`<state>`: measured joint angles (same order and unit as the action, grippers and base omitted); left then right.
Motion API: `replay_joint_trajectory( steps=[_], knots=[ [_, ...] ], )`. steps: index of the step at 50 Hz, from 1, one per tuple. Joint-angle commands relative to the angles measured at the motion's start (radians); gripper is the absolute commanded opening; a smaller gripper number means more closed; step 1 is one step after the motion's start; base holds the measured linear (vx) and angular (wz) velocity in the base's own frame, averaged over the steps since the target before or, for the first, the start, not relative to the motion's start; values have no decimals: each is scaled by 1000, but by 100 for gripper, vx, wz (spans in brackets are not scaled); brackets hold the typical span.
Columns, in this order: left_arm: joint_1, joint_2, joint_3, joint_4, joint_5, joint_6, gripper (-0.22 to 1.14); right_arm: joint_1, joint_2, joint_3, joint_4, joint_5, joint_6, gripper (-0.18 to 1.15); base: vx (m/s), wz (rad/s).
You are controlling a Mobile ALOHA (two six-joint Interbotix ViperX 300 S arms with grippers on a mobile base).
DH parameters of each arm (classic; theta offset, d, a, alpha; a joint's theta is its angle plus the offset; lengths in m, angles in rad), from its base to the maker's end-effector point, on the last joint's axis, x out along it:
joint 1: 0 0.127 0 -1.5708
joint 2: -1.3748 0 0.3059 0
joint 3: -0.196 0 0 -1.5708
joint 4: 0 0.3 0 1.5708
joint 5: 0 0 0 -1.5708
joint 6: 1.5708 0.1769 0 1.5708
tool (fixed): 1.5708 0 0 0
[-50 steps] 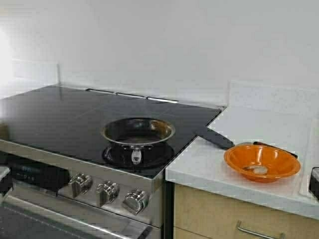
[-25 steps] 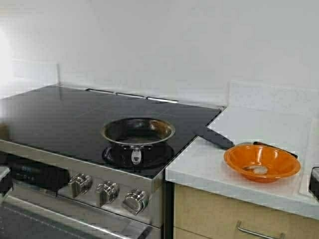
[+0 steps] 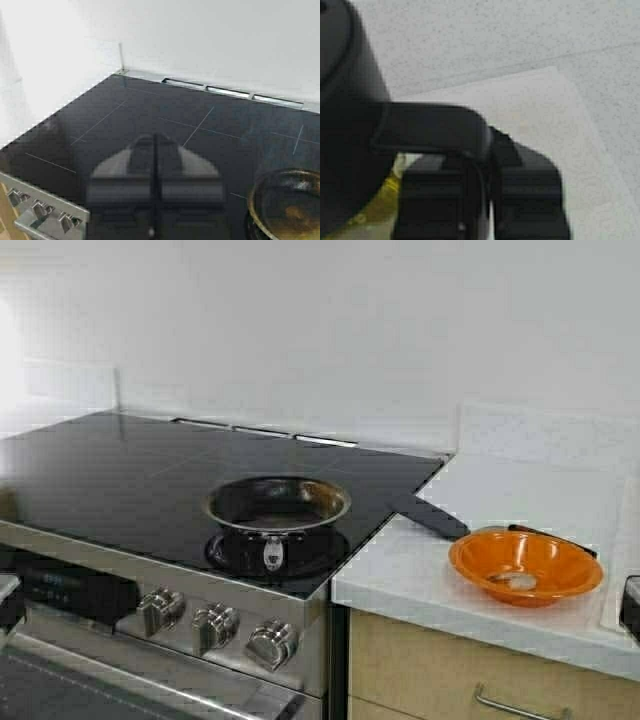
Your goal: Add oil to the pan and cook the shrimp and serve it
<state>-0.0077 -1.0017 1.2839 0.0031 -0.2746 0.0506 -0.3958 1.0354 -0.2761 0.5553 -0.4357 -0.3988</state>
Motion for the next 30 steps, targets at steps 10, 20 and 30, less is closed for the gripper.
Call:
replay_joint_trajectory(
  steps=[10,20,30],
  knots=[
    [2,8,-8,0,-8,-3,3,-5,-35,-51,0,61,3,90,0,0],
    [2,9,-11,0,-8,-3,3,-5,-40,-43,0,64,3,90,0,0],
    [2,9,-11,-2,-8,-3,3,-3,-67,-3,2,80,5,90,0,0]
  ],
)
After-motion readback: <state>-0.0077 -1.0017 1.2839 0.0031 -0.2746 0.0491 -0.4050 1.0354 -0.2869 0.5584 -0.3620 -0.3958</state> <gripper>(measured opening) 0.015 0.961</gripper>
